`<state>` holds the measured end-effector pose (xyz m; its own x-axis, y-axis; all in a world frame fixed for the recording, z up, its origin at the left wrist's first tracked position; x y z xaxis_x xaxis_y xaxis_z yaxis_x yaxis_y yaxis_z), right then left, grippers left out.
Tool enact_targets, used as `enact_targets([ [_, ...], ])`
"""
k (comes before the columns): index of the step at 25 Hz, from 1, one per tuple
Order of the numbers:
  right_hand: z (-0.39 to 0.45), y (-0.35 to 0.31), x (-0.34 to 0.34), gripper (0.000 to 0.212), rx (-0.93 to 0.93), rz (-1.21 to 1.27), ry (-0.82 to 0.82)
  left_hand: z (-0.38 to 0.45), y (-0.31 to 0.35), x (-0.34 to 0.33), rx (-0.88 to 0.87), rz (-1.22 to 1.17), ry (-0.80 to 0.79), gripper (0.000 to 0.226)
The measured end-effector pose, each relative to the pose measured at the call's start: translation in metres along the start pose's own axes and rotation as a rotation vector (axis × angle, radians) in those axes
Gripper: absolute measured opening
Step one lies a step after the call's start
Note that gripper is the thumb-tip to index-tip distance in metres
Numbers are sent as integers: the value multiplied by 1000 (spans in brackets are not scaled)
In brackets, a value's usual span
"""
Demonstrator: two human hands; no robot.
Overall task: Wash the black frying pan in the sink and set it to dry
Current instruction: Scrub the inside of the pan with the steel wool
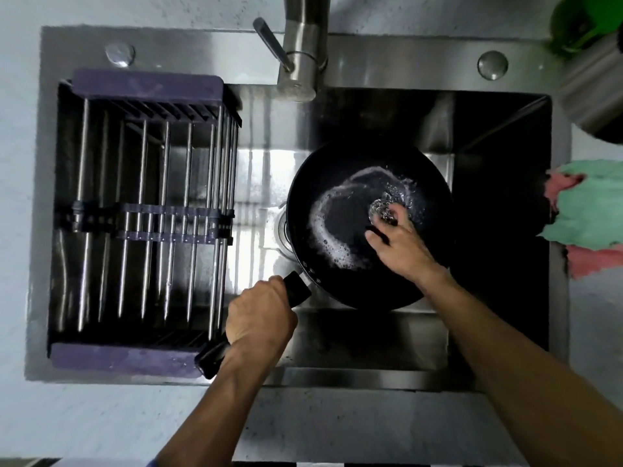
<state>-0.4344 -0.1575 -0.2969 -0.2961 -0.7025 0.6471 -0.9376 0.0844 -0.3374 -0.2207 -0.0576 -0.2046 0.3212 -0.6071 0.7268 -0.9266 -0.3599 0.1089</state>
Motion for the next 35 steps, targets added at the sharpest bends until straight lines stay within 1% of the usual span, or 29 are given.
enact_targets([
  [1,-12,6,-8,58,-30,-32,-16,1,0,1,-3,1,12,27],
  [2,-23,-4,-24,59,-3,-40,-59,2,-1,0,-5,9,21,27],
  [3,-25,-25,-36,60,79,28,-109,2,-1,-1,-5,16,24,26],
  [4,-11,-39,-34,60,132,149,-136,4,-2,-1,-6,14,23,26],
  [5,8,-45,-22,58,128,218,-128,4,-2,-1,-9,7,17,26],
  [6,22,-36,-6,56,85,201,-68,4,0,-1,-11,-4,9,27],
  [8,22,-4,10,52,-88,114,81,4,0,-1,-12,-13,4,28],
  [9,11,5,3,52,-129,95,93,4,0,-1,-14,-7,6,28],
  [10,2,0,-14,53,-103,65,55,3,0,-2,-16,-2,9,28],
  [12,-1,-31,-34,54,129,100,-44,6,0,-3,-20,-3,11,28],
  [13,12,-34,-28,53,185,149,-44,7,-1,-4,-15,-6,7,28],
  [14,22,-27,-15,51,164,141,22,7,0,-4,-16,-10,8,28],
  [15,25,-13,-6,49,88,113,100,5,0,-4,-14,-15,9,27],
  [16,20,1,-3,49,-18,121,143,4,0,-4,-12,-18,9,27],
  [17,11,7,-6,50,-76,146,122,5,0,-2,-14,-19,8,27],
  [18,5,-2,-16,51,-44,142,79,5,0,-1,-13,-14,3,27],
  [20,11,-35,-28,49,172,113,26,10,-2,-3,-16,-17,15,26],
  [21,23,-38,-21,47,221,115,55,14,-3,-5,-23,-24,15,26],
  [22,33,-27,-9,45,170,107,124,17,-1,-6,-30,-32,5,26],
  [24,26,9,-2,45,-75,139,229,23,4,-13,-49,-44,-18,27],
  [25,15,17,-12,47,-128,168,209,25,5,-15,-60,-38,-19,28],
  [26,5,10,-24,49,-69,141,164,26,4,-16,-63,-34,-14,27],
  [28,11,-19,-32,51,178,118,94,27,2,-18,-66,-39,-3,26],
  [29,24,-22,-21,54,174,136,73,27,1,-18,-70,-49,-3,26],
  [31,35,-4,7,62,-40,90,64,26,0,-19,-72,-64,-2,25],
  [32,28,11,9,68,-133,66,57,25,1,-19,-76,-70,1,27],
  [33,13,19,3,74,-152,29,25,23,4,-17,-81,-73,6,29],
  [34,-6,12,-11,79,-86,-17,-22,18,5,-15,-90,-69,12,32],
  [35,-20,1,-26,80,35,-48,-84,11,6,-12,-102,-65,17,34],
])
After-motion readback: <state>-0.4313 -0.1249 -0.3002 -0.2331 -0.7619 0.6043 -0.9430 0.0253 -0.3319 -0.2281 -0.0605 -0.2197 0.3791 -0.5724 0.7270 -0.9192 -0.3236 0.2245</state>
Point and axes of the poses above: each hand's wrist, its own z-axis towards the middle knuckle, its own x-axis out of the back of the hand, y = z × x, the point moved 1 cm from there along z, towards the middle knuckle, and after that the axes turned 11 degrees about -z, right-handed, at the moved point
